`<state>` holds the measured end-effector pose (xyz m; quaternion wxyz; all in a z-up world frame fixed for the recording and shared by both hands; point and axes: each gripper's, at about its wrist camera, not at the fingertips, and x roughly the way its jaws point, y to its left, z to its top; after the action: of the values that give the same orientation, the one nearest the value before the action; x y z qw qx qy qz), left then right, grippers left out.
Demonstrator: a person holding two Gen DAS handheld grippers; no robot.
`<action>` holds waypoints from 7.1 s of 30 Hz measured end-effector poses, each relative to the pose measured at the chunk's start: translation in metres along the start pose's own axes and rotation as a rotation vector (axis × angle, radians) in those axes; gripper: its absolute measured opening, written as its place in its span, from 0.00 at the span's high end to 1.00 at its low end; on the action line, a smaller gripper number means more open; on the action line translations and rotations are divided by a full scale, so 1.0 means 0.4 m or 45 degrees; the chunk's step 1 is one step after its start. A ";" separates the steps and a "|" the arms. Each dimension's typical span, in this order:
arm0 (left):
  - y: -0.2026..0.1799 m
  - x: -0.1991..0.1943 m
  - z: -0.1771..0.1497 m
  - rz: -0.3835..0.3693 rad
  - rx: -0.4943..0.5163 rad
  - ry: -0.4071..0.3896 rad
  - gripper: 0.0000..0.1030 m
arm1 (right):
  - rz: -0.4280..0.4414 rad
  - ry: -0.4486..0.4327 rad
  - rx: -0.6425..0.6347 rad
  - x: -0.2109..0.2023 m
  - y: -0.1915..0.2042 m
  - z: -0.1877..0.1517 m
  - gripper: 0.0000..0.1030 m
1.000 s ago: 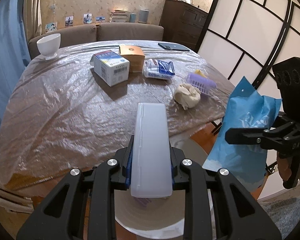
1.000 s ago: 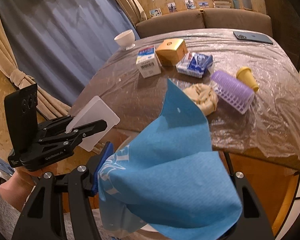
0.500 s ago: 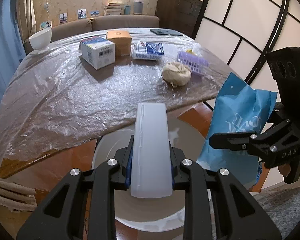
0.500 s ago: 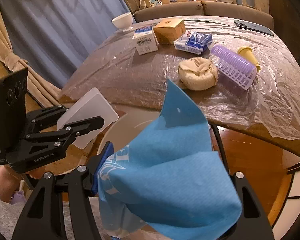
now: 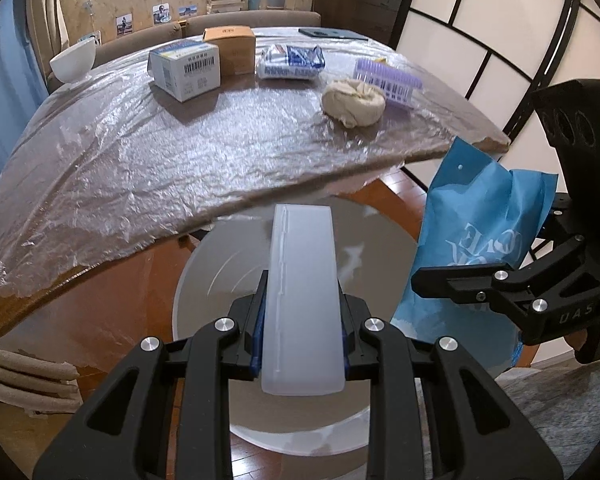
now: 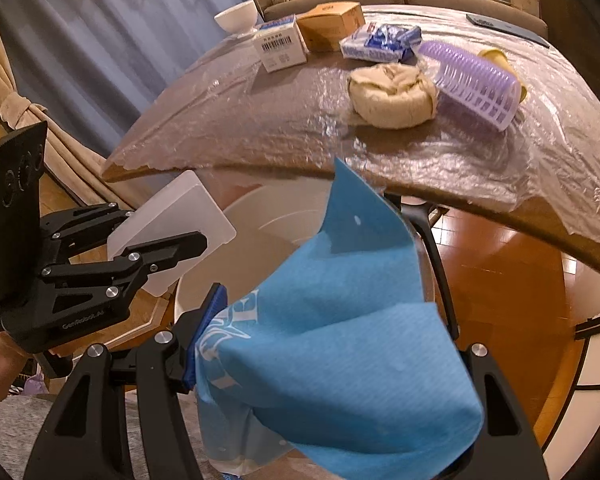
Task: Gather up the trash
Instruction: 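Carry the white container and blue bag over the trash bin, then open the left gripper over the bin while the right gripper releases the blue bag, then grasp the naproxen medicine box with the left gripper while the right grasps the beige cloth bundle, then lift the medicine box and cloth bundle and carry both toward the trash bin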
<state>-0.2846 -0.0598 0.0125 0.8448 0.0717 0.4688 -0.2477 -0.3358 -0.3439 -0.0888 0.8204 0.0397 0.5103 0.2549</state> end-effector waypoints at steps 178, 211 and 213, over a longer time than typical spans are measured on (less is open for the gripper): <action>0.294 0.059 0.260 0.130 -0.399 -0.347 0.52 | -0.404 -0.437 0.030 0.017 -0.025 0.239 0.51; 0.197 -0.013 0.129 0.062 -0.311 -0.298 0.52 | -0.311 -0.355 0.019 -0.049 -0.007 0.201 0.51; 0.189 -0.020 0.117 0.053 -0.297 -0.291 0.52 | -0.309 -0.351 0.021 -0.051 -0.006 0.194 0.51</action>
<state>-0.2160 -0.0080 0.0365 0.9002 -0.0459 0.3936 -0.1804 -0.2754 -0.3403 -0.0359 0.9070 0.0189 0.3960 0.1420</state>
